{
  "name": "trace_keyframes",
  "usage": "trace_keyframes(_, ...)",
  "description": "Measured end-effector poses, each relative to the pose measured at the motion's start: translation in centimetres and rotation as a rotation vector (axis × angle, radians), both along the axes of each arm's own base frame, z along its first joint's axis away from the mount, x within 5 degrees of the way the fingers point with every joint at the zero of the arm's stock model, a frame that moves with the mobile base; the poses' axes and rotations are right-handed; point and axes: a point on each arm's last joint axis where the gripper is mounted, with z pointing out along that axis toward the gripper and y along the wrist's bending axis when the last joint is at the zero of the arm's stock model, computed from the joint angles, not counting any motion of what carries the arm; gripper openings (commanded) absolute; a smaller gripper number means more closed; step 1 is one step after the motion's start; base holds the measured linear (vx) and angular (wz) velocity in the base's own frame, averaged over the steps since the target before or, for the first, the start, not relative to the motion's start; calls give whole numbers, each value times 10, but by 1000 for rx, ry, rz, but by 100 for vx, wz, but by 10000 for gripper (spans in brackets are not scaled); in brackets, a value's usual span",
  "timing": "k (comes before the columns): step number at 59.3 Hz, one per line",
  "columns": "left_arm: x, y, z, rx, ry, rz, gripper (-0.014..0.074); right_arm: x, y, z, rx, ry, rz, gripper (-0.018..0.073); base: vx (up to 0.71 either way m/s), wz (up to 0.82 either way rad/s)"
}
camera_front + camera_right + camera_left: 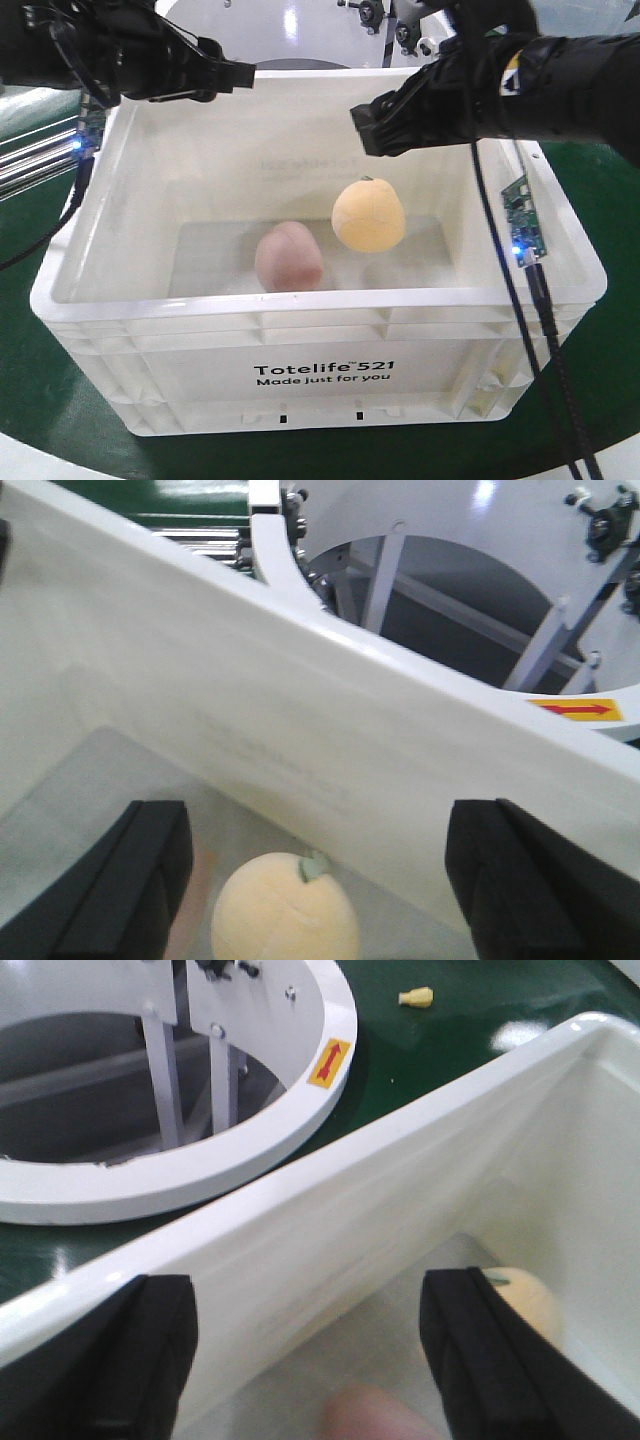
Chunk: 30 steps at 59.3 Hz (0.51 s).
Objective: Place moving items into box and shelve
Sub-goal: 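Open both grippers to drop the balls into the crate, then move both grippers to the crate's side rims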
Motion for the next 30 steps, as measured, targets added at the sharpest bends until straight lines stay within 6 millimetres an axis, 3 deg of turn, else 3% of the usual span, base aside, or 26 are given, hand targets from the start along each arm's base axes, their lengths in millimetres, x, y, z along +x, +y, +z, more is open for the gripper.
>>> trace_keyframes(11,-25,19,26,75,-72,51,586,-10,-49,21,27,8,-196,580,0,0)
trace_keyframes(18,-40,34,37,89,-83,155,586,-17,-78,11,4,40,-293,561,0,0)
trace_keyframes(24,-52,48,24,122,-63,244,586,-26,-89,-14,-20,106,-323,548,0,0)
trace_keyframes(30,-62,56,2,129,-7,305,586,-32,-90,-27,-25,141,-324,547,0,0)
